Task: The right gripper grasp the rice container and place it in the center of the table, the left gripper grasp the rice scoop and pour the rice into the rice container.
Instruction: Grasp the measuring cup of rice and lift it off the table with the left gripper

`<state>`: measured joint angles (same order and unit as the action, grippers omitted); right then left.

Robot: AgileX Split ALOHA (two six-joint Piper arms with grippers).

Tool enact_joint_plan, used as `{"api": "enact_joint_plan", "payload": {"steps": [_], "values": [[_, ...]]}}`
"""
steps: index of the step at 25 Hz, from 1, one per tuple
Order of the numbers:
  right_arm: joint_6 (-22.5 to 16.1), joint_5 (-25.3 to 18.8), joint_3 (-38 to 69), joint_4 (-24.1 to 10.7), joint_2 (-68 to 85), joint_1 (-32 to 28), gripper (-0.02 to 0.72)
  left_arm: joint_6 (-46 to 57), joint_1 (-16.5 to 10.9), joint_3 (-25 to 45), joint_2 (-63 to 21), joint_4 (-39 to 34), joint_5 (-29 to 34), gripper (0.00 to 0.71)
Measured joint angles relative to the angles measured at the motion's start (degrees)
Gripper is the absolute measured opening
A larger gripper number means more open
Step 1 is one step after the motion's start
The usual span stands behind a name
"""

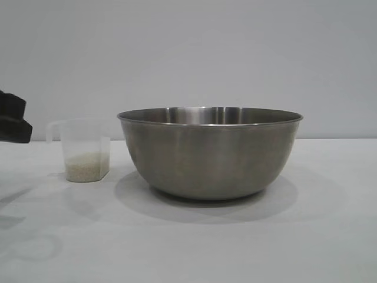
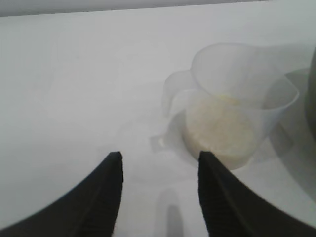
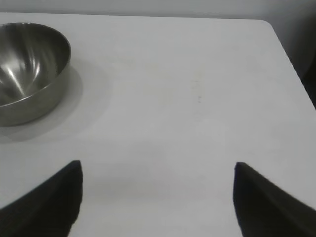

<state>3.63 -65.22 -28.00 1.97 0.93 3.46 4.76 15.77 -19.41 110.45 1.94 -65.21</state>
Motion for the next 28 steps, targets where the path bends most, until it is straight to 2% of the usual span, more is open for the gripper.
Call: {"api": "enact_joint_plan", "payload": {"steps": [28], "values": [[0.0, 0.0, 0.0, 0.0, 0.0, 0.0, 0.55, -0.1, 0.0, -11.1, 8.9, 0.1, 0.0, 0.354]]}}
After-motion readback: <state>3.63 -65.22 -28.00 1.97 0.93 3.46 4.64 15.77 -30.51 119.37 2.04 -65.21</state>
